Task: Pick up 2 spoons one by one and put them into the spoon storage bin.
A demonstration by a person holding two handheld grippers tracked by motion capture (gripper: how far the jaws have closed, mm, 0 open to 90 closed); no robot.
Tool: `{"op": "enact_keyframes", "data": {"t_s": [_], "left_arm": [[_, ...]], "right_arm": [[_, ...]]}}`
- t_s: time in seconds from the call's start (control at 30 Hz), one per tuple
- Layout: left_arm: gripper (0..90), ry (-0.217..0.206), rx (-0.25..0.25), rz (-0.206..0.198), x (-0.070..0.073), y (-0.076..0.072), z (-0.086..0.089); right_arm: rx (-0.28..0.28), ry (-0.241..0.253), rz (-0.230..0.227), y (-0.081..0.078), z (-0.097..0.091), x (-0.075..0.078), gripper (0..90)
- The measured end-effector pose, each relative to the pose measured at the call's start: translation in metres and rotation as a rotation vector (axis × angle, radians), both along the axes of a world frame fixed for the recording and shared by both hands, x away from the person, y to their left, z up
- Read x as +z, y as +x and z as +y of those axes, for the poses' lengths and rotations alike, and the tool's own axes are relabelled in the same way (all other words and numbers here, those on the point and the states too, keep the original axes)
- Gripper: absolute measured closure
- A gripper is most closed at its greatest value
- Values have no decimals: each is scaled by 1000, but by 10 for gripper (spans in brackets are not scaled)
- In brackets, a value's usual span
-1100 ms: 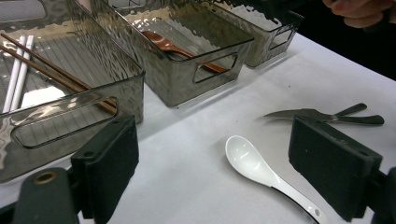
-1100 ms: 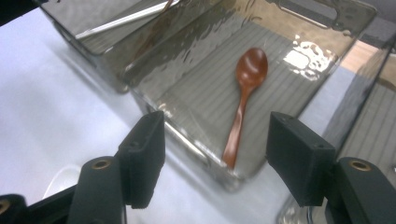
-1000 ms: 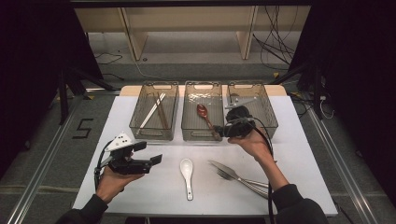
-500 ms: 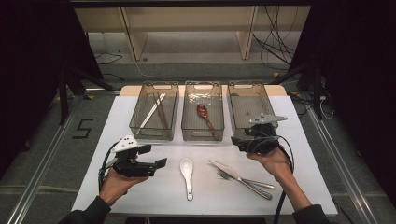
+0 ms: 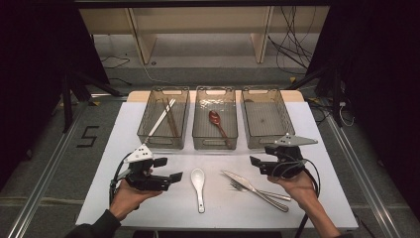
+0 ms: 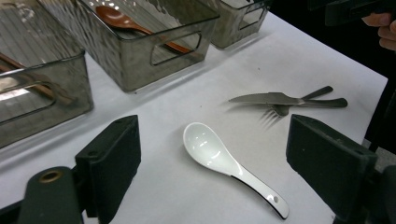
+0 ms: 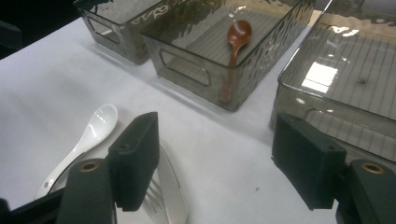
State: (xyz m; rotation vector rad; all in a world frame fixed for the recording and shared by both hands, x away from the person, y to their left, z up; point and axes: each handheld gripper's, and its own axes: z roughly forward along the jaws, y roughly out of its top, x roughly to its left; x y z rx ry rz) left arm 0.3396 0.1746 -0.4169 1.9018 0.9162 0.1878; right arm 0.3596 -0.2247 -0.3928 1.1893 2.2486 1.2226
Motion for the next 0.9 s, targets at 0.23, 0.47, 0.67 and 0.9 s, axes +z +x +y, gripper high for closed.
{"op": "enact_keyframes", "data": {"t_s": [0.23,0.47,0.67,0.9], "left_arm": [[248,19,-52,19,-3,-2,-17],[416,43,-124,29,-9,-2,-35],[623,93,-181,67,-16,-1,-51],[849,178,-263,99,-30,-3,-74]], "right_arm": [[6,-2,0,-9,0,-3,324],[-7,6,2,-16,-5,-4,323],[-6,6,2,-20,-8,-5,320],[3,3,6,-19,-6,-5,321]]}}
